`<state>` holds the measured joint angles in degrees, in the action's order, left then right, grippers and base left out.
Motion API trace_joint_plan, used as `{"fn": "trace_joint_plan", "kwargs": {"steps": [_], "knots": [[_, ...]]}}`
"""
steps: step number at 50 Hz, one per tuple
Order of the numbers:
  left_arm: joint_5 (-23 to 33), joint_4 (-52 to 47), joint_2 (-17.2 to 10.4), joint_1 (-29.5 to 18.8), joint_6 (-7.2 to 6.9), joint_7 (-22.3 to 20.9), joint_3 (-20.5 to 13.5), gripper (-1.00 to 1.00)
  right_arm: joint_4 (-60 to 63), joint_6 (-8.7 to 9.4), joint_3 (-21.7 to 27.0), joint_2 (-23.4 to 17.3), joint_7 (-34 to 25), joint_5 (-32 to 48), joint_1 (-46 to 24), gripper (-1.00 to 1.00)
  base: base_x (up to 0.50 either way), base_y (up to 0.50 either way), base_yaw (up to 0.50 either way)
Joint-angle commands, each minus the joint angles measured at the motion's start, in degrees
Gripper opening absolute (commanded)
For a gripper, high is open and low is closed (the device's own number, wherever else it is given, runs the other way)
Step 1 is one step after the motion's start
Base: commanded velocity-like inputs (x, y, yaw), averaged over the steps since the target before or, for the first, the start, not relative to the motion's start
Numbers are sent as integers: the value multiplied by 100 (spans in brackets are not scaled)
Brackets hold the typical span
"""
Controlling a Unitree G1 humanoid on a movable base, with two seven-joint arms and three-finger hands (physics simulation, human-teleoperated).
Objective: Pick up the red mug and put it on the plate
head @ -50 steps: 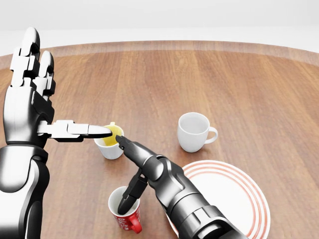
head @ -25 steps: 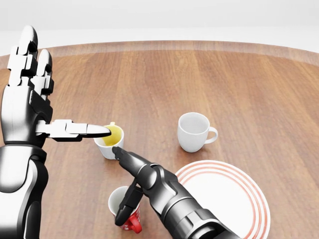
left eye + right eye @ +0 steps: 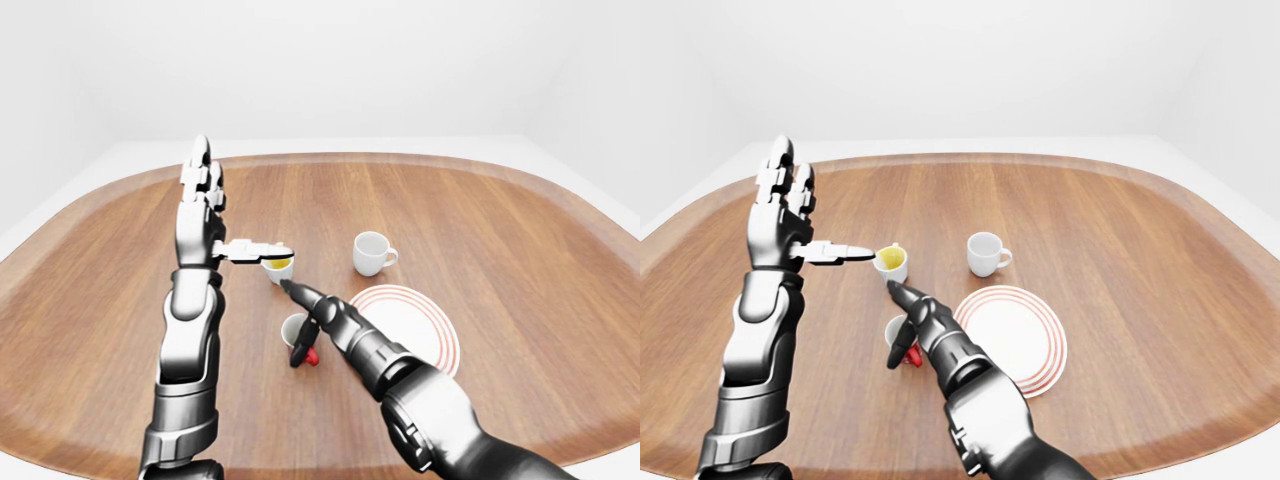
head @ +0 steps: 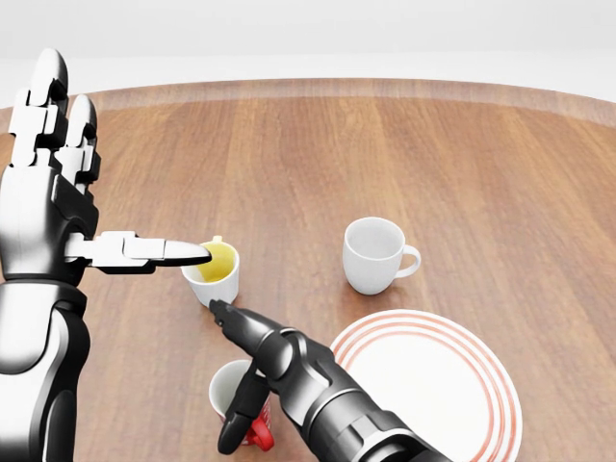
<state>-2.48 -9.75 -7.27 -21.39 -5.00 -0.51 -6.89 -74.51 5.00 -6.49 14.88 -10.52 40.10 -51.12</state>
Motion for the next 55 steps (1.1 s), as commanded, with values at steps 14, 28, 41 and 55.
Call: {"fn": "trace_joint_plan", "kwargs": {"steps": [14,28,41,55], "knots": [[-41,-169,-8,65,0,-6,-19,100,-191,0,81,-22,22,216,55,100,0,0,0],[-29,-228,-9,77,0,-18,-20,100,-243,0,87,14,11,346,93,100,0,0,0],[-35,-257,-9,68,0,-24,-22,100,-252,0,103,58,-39,447,-61,100,0,0,0],[-62,-367,-21,90,0,-28,-43,100,-290,0,131,52,-49,518,-95,100,0,0,0]]}}
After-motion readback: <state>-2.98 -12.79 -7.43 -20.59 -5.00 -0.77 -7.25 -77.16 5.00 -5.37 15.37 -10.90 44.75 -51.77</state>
